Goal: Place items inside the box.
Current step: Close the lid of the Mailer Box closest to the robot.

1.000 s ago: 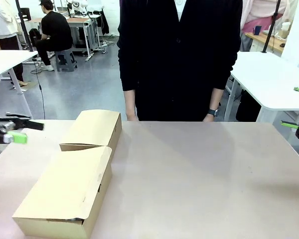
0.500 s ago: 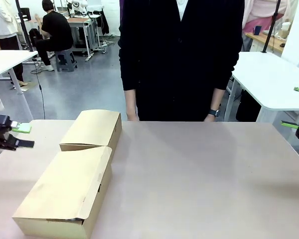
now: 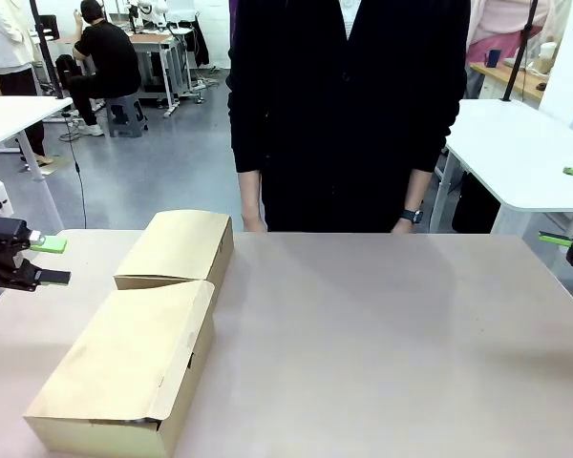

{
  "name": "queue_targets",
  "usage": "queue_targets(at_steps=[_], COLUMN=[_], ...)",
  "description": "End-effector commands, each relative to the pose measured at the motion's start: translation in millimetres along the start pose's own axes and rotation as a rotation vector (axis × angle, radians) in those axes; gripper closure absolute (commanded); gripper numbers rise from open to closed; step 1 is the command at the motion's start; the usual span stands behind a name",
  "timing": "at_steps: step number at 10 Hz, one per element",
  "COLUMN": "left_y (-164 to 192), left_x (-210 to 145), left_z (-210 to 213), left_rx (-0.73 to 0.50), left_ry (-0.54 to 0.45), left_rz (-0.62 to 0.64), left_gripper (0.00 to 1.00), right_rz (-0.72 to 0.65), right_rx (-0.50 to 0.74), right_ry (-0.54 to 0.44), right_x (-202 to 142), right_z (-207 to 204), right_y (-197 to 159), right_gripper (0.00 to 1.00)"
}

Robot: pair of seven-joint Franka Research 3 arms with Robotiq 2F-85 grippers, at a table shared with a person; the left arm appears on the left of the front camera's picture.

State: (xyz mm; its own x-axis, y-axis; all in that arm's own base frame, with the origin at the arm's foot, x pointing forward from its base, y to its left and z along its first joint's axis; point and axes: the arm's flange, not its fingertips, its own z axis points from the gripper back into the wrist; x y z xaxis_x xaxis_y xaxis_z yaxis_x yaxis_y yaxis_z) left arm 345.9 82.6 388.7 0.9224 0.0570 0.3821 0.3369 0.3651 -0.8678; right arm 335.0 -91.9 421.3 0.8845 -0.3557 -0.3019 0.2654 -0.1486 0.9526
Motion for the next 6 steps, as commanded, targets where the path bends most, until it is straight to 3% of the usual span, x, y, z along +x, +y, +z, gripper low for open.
queue_targets(at_steps=[1, 6], left_y=[-0.6, -0.6], left_x=[-4.1, -4.1], left_z=[2.7, 2.7], left_rx=[-0.001, -0.001], left_ry=[0.003, 0.003], left_rz=[-0.028, -0.028], left_gripper=[0.00, 0.00], right_rz=[-0.010, -0.010], right_rx=[-0.004, -0.004], right_ry=[0.007, 0.007], right_x=[-2.9, -2.9], right_z=[1.9, 1.9], right_y=[4.0, 4.0], right_gripper=[0.00, 0.00])
